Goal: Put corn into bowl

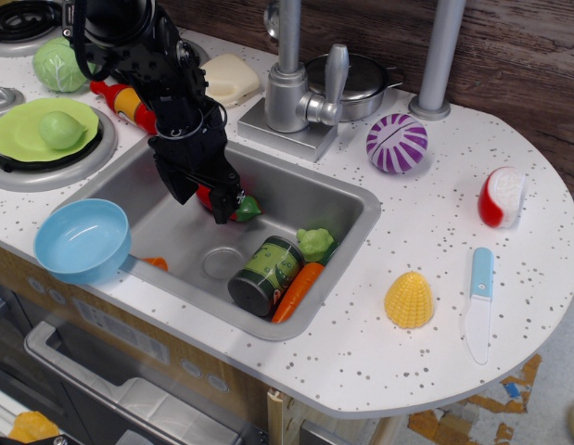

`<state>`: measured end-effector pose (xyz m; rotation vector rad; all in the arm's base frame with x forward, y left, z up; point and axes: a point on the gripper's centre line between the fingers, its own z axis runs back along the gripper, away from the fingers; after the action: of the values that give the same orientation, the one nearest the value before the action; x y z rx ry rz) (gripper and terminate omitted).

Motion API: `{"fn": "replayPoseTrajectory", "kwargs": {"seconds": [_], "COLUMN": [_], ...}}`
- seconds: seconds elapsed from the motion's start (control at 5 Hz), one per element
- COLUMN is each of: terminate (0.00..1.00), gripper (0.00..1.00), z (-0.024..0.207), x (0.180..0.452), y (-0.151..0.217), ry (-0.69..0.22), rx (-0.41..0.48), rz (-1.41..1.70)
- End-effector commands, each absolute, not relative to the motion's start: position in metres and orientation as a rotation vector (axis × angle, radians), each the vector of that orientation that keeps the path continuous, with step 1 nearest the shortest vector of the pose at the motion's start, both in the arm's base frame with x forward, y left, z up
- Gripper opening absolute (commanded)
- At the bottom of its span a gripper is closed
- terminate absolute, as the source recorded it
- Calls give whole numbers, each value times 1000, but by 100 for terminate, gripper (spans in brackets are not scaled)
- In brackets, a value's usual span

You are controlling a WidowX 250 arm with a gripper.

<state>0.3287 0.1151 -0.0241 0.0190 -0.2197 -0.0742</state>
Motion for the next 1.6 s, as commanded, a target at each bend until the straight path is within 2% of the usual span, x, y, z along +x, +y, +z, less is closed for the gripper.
{"fn": "replayPoseTrajectory", "kwargs": {"seconds": [0.0,0.2,0.4,0.6,0.8,1.0,1.2,1.4], "terminate": [0,0,0,0,0,0,0,0], "gripper": [100,100,100,100,100,100,100,100], "z": [-24,26,76,107,119,113,91,75], "x": [329,334,333,321,312,305,299,301], "y": [115,77,38,-9,-60,-106,-124,-125], "ry": [-220,-172,-169,-169,-196,-193,-232,-245], "rx": [19,57,57,6,23,-25,-49,-54], "rz": [-74,-48,-21,40,58,86,92,92]}}
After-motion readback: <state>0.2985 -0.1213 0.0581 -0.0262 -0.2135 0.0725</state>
